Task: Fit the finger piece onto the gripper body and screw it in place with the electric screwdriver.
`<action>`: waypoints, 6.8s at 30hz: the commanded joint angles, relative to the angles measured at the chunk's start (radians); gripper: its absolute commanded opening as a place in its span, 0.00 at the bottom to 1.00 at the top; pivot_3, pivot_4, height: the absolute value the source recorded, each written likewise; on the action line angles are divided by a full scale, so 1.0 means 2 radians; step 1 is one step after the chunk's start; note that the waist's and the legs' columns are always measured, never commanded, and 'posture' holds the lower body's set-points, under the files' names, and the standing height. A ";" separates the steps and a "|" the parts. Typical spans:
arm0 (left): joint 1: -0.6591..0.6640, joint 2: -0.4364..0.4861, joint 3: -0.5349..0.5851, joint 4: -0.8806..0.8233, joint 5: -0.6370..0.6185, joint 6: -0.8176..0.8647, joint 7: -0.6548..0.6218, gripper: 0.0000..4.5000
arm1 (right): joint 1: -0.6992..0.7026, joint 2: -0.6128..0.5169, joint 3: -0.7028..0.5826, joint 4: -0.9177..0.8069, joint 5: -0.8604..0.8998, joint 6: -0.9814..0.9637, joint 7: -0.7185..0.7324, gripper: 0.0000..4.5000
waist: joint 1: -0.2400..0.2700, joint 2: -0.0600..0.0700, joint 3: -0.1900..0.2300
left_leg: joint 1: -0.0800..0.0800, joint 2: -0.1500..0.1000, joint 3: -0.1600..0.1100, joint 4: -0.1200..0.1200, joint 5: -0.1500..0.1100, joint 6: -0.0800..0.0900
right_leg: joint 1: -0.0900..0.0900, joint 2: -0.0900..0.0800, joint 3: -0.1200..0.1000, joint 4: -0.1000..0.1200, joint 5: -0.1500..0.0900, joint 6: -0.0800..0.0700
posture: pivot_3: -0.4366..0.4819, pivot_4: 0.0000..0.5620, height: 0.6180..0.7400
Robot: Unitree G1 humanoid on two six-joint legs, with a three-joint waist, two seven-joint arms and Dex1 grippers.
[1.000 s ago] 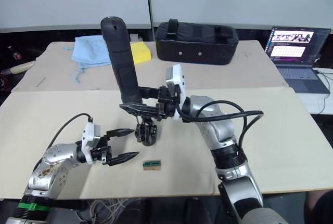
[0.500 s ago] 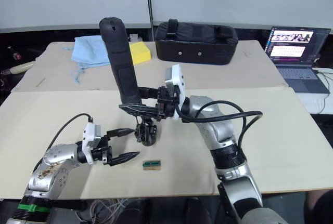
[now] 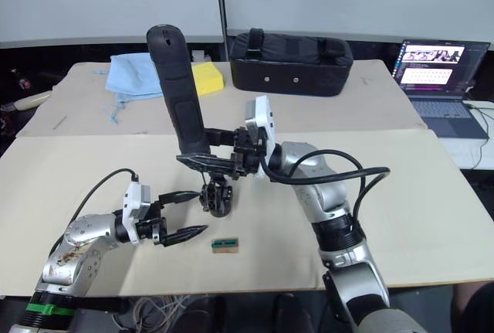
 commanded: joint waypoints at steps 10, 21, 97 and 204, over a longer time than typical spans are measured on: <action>-0.002 0.000 0.000 -0.012 -0.001 -0.003 0.000 1.00 | 0.000 0.005 -0.002 -0.024 0.007 -0.013 0.005 0.43 | 0.000 0.000 0.000 | 0.000 0.000 0.000 0.000 0.000 0.000 | 0.000 0.000 0.000 0.000 0.000 0.000 | 0.48 0.27 1.00; 0.000 0.000 0.001 -0.013 -0.001 -0.004 -0.001 1.00 | -0.001 0.009 -0.003 -0.018 -0.007 -0.031 0.003 0.43 | 0.000 0.000 0.000 | 0.000 0.000 0.000 0.000 0.000 0.000 | 0.000 0.000 0.000 0.000 0.000 0.000 | 0.48 0.27 1.00; -0.128 -0.068 -0.078 0.181 0.107 -0.040 0.012 0.53 | -0.005 0.010 0.003 -0.007 -0.016 -0.033 0.003 0.43 | 0.000 -0.001 0.000 | 0.001 0.000 0.000 0.000 0.000 0.000 | 0.001 0.000 0.000 0.001 0.000 0.000 | 0.48 0.27 1.00; 0.057 0.107 0.094 0.101 -0.008 -0.087 -0.141 0.99 | 0.208 -0.225 -0.216 -0.160 0.113 -0.023 0.047 0.43 | 0.008 0.000 -0.004 | 0.001 0.002 0.002 -0.002 0.000 -0.001 | -0.001 0.000 -0.001 -0.001 -0.004 -0.006 | 0.48 0.27 1.00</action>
